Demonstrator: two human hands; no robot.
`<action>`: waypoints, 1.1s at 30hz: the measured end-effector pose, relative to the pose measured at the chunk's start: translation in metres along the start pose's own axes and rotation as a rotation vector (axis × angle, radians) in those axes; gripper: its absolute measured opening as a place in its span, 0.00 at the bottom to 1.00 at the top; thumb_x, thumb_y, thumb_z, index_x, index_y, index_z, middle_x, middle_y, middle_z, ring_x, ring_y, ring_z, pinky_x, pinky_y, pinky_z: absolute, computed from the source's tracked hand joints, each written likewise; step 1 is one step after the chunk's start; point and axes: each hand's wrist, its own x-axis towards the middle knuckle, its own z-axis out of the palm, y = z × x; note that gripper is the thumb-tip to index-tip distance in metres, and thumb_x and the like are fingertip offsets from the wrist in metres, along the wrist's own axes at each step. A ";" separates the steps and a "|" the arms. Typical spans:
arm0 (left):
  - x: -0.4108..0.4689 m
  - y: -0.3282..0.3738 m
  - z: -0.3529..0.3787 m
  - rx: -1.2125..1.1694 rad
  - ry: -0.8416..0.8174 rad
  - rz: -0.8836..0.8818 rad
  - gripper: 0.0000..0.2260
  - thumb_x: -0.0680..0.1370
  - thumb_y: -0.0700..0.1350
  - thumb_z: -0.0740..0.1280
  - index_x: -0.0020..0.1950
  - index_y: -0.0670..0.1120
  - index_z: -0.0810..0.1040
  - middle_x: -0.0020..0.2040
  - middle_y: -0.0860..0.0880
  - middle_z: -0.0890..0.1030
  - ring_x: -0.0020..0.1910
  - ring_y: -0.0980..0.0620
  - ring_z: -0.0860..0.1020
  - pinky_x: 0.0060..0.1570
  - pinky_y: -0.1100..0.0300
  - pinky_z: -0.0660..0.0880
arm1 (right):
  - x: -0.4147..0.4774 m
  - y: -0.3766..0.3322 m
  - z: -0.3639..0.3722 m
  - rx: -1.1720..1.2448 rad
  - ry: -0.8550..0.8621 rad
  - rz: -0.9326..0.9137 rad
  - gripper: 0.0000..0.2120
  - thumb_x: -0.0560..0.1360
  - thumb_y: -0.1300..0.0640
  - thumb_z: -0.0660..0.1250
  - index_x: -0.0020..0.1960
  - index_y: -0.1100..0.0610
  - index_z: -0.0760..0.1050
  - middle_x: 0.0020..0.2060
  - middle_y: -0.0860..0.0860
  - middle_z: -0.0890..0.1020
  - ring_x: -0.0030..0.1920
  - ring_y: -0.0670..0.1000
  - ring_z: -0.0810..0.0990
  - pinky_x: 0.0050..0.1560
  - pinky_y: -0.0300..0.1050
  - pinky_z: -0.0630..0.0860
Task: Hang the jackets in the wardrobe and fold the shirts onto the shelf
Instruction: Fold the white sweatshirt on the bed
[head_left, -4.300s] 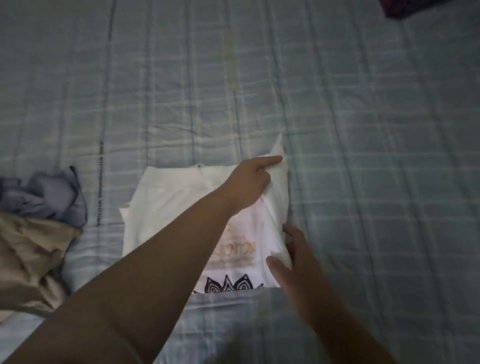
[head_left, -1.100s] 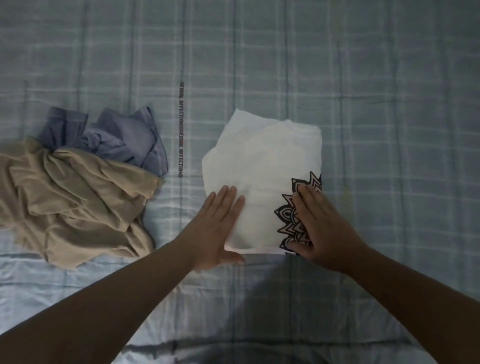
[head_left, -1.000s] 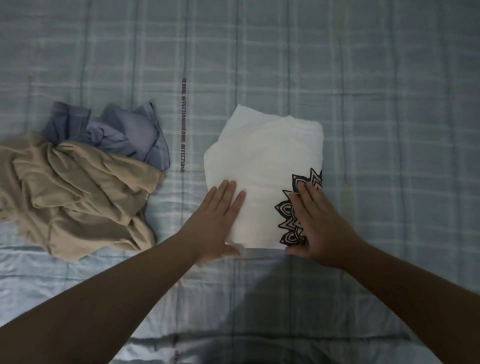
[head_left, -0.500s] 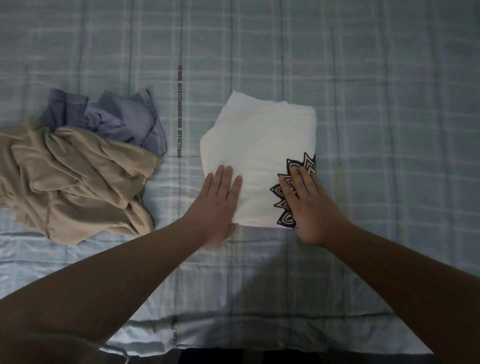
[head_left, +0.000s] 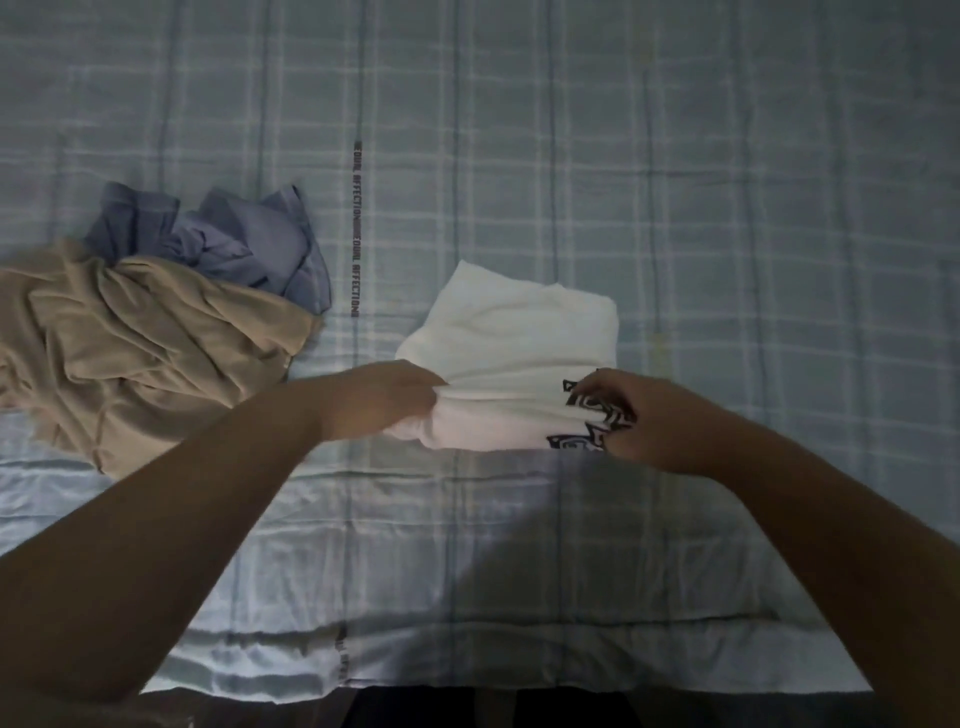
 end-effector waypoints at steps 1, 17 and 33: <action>0.005 0.000 -0.010 -0.094 0.059 0.024 0.27 0.63 0.64 0.64 0.55 0.51 0.82 0.60 0.51 0.82 0.60 0.53 0.77 0.65 0.56 0.70 | 0.007 -0.001 -0.013 0.052 0.023 0.032 0.18 0.70 0.55 0.69 0.59 0.45 0.75 0.50 0.43 0.81 0.46 0.45 0.81 0.43 0.36 0.72; 0.063 -0.014 0.000 -0.561 0.666 0.069 0.31 0.67 0.58 0.75 0.65 0.47 0.74 0.57 0.51 0.82 0.56 0.51 0.81 0.55 0.47 0.79 | 0.081 0.023 -0.057 1.237 0.030 0.323 0.24 0.80 0.43 0.60 0.65 0.60 0.76 0.54 0.58 0.84 0.53 0.60 0.83 0.56 0.59 0.78; 0.104 0.000 0.040 -0.083 1.146 -0.287 0.12 0.83 0.55 0.55 0.60 0.48 0.67 0.47 0.42 0.81 0.47 0.37 0.79 0.41 0.53 0.66 | 0.112 0.004 0.028 0.244 0.839 0.360 0.17 0.82 0.40 0.51 0.55 0.53 0.65 0.46 0.56 0.82 0.47 0.63 0.81 0.47 0.52 0.74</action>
